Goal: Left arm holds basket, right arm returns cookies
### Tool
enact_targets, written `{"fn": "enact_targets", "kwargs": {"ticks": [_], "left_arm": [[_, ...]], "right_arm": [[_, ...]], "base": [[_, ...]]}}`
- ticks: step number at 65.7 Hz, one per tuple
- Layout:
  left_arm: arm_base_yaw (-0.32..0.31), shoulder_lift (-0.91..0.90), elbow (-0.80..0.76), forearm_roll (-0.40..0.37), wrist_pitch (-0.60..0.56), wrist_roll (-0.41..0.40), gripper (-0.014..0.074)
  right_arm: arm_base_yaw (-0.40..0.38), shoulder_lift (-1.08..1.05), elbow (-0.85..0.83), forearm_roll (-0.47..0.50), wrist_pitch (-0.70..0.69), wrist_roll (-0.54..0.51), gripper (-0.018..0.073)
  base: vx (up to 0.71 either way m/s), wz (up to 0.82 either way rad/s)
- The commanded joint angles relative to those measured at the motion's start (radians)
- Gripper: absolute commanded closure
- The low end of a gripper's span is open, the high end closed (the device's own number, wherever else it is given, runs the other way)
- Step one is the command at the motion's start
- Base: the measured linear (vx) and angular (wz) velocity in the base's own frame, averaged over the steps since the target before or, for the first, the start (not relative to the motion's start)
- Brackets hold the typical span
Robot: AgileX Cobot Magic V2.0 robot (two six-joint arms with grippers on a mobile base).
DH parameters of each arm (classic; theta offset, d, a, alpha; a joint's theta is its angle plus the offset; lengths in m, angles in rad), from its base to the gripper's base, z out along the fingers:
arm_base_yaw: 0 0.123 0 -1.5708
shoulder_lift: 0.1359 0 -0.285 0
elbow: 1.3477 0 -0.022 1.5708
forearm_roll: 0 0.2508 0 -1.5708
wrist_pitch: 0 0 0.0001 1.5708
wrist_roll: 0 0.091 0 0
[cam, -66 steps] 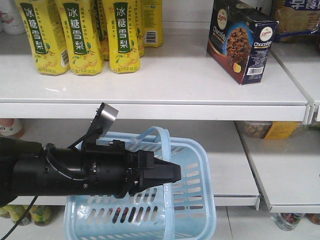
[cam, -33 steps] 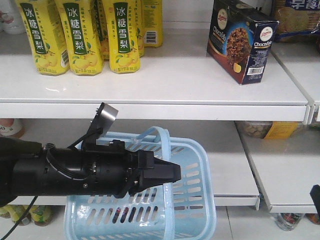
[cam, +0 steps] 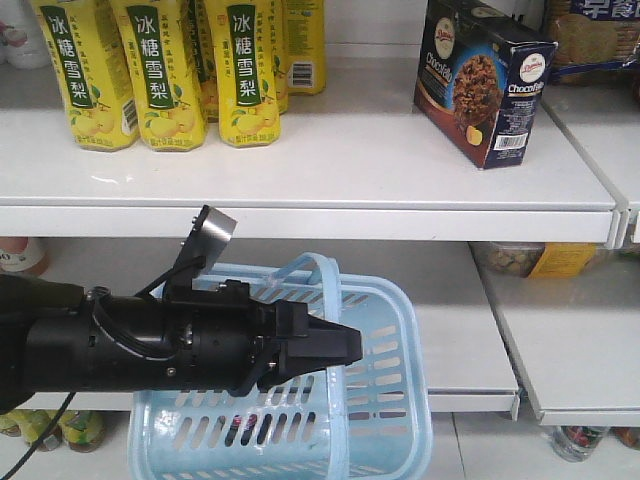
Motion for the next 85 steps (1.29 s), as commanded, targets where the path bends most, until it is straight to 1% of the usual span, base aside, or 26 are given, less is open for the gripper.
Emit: {"fn": "enact_targets", "kwargs": {"ticks": [1,31,37,40,48,57,62,66,68,71,73,78,79,80,81,82,83,85], "left_arm": [[-0.006,-0.041,-0.037,-0.095,0.042,0.008,0.0599],[-0.006,-0.041,-0.037,-0.095,0.042,0.008,0.0599],[-0.008,-0.039,-0.034,-0.09,0.021,0.01,0.0599],[-0.008,-0.045,-0.029,-0.075,0.026,0.01,0.0599],[-0.008,-0.098,0.013,0.002,0.031,0.01,0.0599],[-0.008,-0.215,0.123,0.081,0.002,0.01,0.0599],[-0.008,-0.322,0.183,0.152,-0.052,0.006,0.0599],[-0.008,-0.403,0.23,0.234,-0.11,-0.01,0.0599],[-0.008,-0.455,0.25,0.272,-0.139,-0.03,0.0599],[-0.008,-0.528,0.285,0.341,-0.194,-0.088,0.0599],[-0.008,-0.572,0.305,0.398,-0.226,-0.134,0.0599],[-0.008,-0.692,0.353,0.548,-0.309,-0.3,0.0599],[-0.008,-0.723,0.365,0.602,-0.328,-0.351,0.0599],[-0.008,-0.744,0.373,0.639,-0.339,-0.386,0.0599],[-0.008,-0.764,0.38,0.696,-0.35,-0.421,0.0599],[-0.008,-0.783,0.388,0.737,-0.36,-0.457,0.0599],[-0.008,-0.802,0.395,0.78,-0.375,-0.512,0.0599],[-0.008,-0.848,0.414,0.869,-0.391,-0.585,0.0599]], "right_arm": [[-0.007,0.01,-0.028,0.004,-0.073,0.0,0.057],[-0.007,0.01,-0.028,0.004,-0.073,0.0,0.057],[-0.007,0.01,-0.028,0.004,-0.073,0.0,0.057],[-0.007,0.01,-0.028,0.004,-0.073,0.0,0.057],[-0.007,0.01,-0.028,0.004,-0.073,0.0,0.057],[-0.007,0.01,-0.028,0.004,-0.073,0.0,0.057],[-0.007,0.01,-0.028,0.004,-0.073,0.0,0.057],[-0.007,0.01,-0.028,0.004,-0.073,0.0,0.057],[-0.007,0.01,-0.028,0.004,-0.073,0.0,0.057],[-0.007,0.01,-0.028,0.004,-0.073,0.0,0.057],[-0.007,0.01,-0.028,0.004,-0.073,0.0,0.057],[-0.007,0.01,-0.028,0.004,-0.073,0.0,0.057],[-0.007,0.01,-0.028,0.004,-0.073,0.0,0.057],[-0.007,0.01,-0.028,0.004,-0.073,0.0,0.057],[-0.007,0.01,-0.028,0.004,-0.073,0.0,0.057],[-0.007,0.01,-0.028,0.004,-0.073,0.0,0.057],[-0.007,0.01,-0.028,0.004,-0.073,0.0,0.057],[-0.007,0.01,-0.028,0.004,-0.073,0.0,0.057]], "base": [[0.0,0.0],[0.0,0.0],[0.0,0.0],[0.0,0.0],[0.0,0.0],[0.0,0.0],[0.0,0.0],[0.0,0.0],[0.0,0.0],[0.0,0.0],[0.0,0.0],[0.0,0.0],[0.0,0.0],[0.0,0.0],[0.0,0.0],[0.0,0.0],[0.0,0.0],[0.0,0.0]]}}
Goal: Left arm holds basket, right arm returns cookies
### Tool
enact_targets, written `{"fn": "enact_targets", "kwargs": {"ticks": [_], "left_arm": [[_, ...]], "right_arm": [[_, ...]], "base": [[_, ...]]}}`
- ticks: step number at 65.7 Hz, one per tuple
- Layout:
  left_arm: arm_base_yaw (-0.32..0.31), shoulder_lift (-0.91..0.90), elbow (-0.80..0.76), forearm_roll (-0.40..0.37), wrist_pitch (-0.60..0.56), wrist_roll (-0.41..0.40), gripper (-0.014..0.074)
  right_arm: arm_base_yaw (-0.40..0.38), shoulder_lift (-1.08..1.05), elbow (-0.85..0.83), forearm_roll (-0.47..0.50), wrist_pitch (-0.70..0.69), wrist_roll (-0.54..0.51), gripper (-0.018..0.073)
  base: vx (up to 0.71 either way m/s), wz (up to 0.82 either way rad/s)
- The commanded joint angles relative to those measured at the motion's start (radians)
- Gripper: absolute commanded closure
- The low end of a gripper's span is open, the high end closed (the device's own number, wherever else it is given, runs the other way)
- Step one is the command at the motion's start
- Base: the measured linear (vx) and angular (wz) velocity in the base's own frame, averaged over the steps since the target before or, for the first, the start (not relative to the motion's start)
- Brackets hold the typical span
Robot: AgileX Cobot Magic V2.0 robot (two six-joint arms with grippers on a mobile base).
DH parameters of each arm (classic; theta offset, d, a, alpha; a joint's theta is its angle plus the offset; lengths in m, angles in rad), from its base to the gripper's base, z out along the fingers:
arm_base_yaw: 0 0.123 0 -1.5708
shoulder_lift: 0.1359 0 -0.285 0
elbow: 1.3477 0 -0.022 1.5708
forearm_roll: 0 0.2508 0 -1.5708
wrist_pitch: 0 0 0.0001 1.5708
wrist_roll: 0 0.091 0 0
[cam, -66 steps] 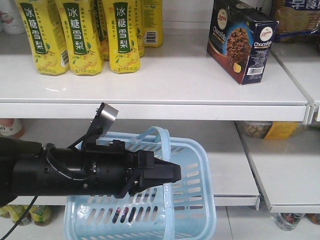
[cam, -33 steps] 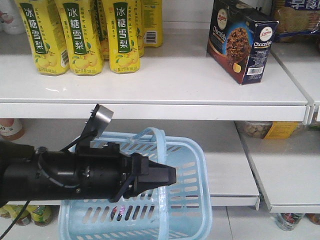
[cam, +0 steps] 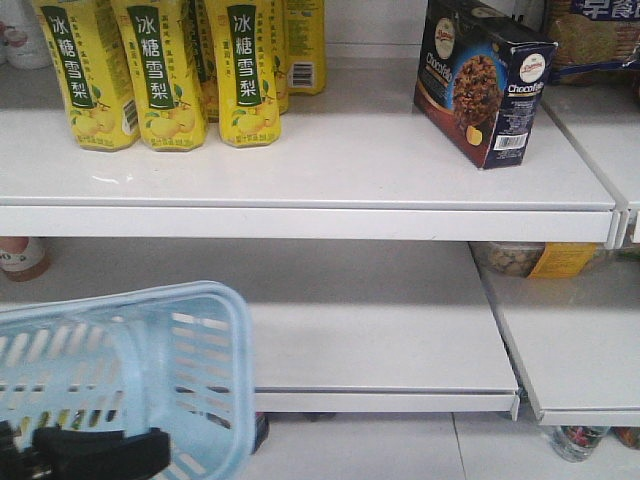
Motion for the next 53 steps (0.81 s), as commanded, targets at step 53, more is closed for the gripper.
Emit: {"fn": "enact_targets", "kwargs": {"ticks": [53], "left_arm": [[0.289,-0.681,0.39,0.991,-0.328,-0.721,0.0599]], "right_arm": [[-0.007,0.011,-0.028,0.004,-0.071,0.0,0.057]], "base": [[0.0,0.0]]}}
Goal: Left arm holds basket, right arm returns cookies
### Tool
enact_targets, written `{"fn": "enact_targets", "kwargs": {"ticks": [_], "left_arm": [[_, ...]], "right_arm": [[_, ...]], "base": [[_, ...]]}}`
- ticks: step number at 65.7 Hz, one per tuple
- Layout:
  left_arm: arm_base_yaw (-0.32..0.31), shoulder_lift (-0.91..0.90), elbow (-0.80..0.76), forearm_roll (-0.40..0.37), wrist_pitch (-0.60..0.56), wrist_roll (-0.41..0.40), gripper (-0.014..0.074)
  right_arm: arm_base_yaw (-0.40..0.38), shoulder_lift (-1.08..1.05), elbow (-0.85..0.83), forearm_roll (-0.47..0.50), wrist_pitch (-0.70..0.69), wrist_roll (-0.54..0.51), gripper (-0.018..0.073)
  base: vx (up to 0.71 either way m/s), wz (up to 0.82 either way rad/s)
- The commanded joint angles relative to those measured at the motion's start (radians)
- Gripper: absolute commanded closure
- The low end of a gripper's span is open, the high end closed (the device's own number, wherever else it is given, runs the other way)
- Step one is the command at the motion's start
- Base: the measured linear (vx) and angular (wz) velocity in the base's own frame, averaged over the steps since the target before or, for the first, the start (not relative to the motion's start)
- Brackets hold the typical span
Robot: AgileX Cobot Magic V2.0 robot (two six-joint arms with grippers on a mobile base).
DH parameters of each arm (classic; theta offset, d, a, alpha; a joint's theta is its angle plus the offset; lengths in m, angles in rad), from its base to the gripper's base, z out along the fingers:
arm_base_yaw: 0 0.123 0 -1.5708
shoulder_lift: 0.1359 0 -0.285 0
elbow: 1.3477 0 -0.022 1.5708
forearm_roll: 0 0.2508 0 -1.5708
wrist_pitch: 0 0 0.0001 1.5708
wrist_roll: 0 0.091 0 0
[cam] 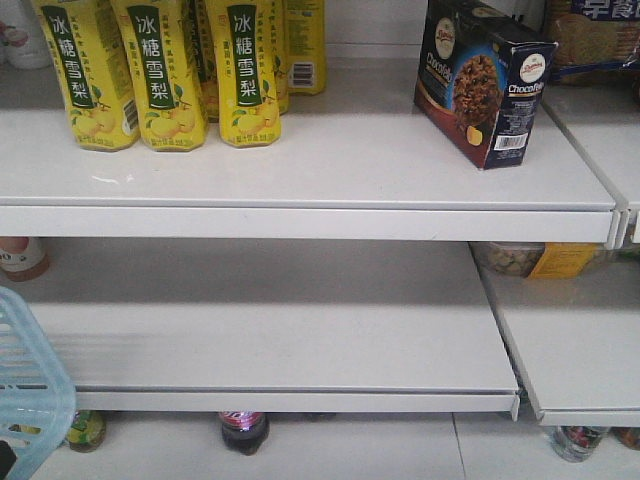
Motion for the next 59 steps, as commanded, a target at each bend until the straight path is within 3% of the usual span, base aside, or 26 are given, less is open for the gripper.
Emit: {"fn": "enact_targets", "kwargs": {"ticks": [1,7,12,14,20,25,33,41,59], "left_arm": [[0.082,-0.018,-0.025,-0.161,-0.171,0.241,0.0599],[0.159,-0.018,-0.025,-0.277,-0.2,0.517,0.0599],[0.211,-0.018,-0.025,-0.304,-0.209,0.643,0.0599],[0.228,-0.018,-0.025,-0.304,-0.212,0.654,0.0599],[0.278,-0.019,-0.025,-0.294,-0.222,0.617,0.0599],[0.315,-0.019,-0.025,-0.255,-0.228,0.521,0.0599],[0.35,-0.019,-0.025,-0.082,-0.253,0.325,0.0599],[0.353,-0.019,-0.025,0.027,-0.28,0.207,0.0599],[0.353,-0.019,-0.025,0.027,-0.268,0.21,0.0599]], "right_arm": [[-0.007,0.011,-0.028,0.003,-0.07,0.0,0.057],[-0.007,0.011,-0.028,0.003,-0.07,0.0,0.057],[-0.007,0.011,-0.028,0.003,-0.07,0.0,0.057],[-0.007,0.011,-0.028,0.003,-0.07,0.0,0.057],[-0.007,0.011,-0.028,0.003,-0.07,0.0,0.057],[-0.007,0.011,-0.028,0.003,-0.07,0.0,0.057],[-0.007,0.011,-0.028,0.003,-0.07,0.0,0.057],[-0.007,0.011,-0.028,0.003,-0.07,0.0,0.057],[-0.007,0.011,-0.028,0.003,-0.07,0.0,0.057]], "base": [[0.0,0.0],[0.0,0.0],[0.0,0.0],[0.0,0.0],[0.0,0.0],[0.0,0.0],[0.0,0.0],[0.0,0.0],[0.0,0.0]]}}
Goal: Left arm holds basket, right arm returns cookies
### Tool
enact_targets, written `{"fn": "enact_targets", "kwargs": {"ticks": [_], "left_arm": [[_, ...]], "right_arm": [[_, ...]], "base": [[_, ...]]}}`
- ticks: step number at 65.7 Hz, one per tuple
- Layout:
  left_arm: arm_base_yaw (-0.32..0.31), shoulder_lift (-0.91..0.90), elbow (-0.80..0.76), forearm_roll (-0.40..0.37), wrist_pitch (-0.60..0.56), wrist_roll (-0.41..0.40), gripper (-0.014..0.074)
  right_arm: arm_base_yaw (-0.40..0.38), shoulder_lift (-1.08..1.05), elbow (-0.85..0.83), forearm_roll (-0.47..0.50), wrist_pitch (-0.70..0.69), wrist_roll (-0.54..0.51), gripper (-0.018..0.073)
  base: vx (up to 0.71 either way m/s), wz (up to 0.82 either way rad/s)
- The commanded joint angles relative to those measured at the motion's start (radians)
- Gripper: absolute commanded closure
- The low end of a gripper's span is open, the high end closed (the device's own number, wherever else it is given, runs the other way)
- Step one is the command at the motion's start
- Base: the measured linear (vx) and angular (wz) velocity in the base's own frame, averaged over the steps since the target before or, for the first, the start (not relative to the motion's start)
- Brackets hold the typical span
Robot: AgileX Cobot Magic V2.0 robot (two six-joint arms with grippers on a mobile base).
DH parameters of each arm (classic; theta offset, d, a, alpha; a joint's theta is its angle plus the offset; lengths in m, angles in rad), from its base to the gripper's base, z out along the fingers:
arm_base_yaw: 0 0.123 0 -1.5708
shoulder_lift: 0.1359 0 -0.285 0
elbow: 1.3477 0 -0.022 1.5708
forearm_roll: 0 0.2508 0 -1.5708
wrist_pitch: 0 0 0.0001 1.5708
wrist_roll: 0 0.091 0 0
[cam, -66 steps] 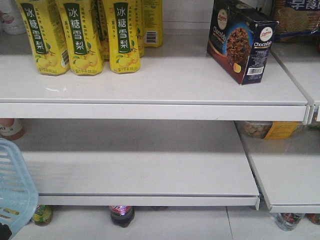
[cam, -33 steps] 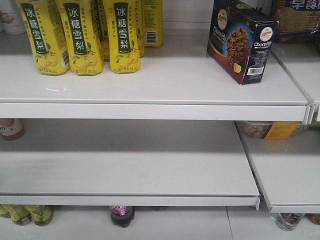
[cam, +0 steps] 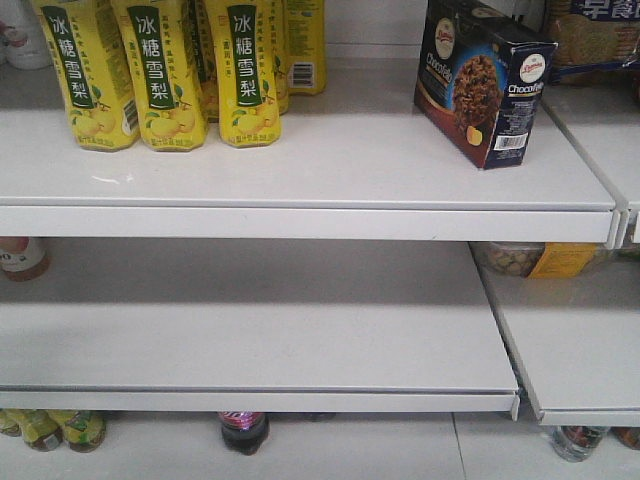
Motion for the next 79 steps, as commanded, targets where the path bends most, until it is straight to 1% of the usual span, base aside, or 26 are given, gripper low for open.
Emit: {"fn": "enact_targets", "kwargs": {"ticks": [1,26,30,35,40,79], "left_arm": [[0.001,-0.019,-0.029,0.024,-0.098,0.007,0.0599],[-0.003,-0.019,-0.028,0.024,-0.091,0.008,0.0599],[-0.007,-0.019,-0.028,0.024,-0.091,0.022,0.0599],[-0.011,-0.019,-0.028,0.022,-0.091,0.069,0.0599],[-0.011,-0.019,-0.028,0.019,-0.091,0.094,0.0599],[-0.011,-0.018,-0.029,0.013,-0.091,0.091,0.0599]], "right_arm": [[-0.007,0.011,-0.028,0.003,-0.07,0.0,0.057],[-0.007,0.011,-0.028,0.003,-0.07,0.0,0.057],[-0.007,0.011,-0.028,0.003,-0.07,0.0,0.057],[-0.007,0.011,-0.028,0.003,-0.07,0.0,0.057],[-0.007,0.011,-0.028,0.003,-0.07,0.0,0.057],[-0.007,0.011,-0.028,0.003,-0.07,0.0,0.057]], "base": [[0.0,0.0],[0.0,0.0],[0.0,0.0],[0.0,0.0],[0.0,0.0],[0.0,0.0]]}}
